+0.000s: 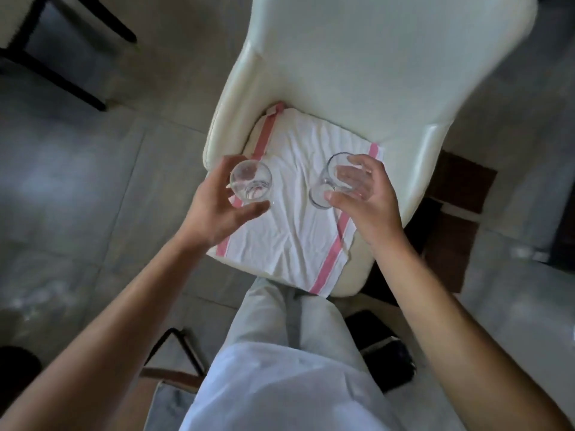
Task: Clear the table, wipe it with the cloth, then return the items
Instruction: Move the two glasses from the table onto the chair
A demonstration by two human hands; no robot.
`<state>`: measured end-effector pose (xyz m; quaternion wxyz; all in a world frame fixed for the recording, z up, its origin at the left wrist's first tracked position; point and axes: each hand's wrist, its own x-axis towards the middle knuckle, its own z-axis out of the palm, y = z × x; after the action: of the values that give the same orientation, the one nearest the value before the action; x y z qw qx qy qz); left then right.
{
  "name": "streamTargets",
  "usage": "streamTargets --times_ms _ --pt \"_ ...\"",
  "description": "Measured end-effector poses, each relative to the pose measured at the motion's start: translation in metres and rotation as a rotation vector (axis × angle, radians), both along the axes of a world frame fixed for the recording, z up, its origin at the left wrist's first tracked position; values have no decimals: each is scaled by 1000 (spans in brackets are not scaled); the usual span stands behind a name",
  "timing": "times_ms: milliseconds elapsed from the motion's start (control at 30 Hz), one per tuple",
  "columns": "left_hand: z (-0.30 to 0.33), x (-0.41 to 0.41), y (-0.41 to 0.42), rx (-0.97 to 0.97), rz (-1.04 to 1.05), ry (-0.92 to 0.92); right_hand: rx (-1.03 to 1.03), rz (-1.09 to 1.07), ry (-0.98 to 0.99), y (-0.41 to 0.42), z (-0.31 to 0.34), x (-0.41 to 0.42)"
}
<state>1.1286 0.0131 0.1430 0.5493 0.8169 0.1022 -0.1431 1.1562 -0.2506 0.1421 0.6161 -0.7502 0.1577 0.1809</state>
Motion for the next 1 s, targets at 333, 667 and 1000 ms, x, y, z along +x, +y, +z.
streamTargets --times_ms 333,667,1000 --pt "-84 45 -39 107 26 48 -62 -250 61 -32 -78 18" --pt "-185 130 -65 152 17 73 -238 -210 123 -60 -175 85" --pt "-259 194 -100 312 -63 89 -433 -67 160 -84 -251 127"
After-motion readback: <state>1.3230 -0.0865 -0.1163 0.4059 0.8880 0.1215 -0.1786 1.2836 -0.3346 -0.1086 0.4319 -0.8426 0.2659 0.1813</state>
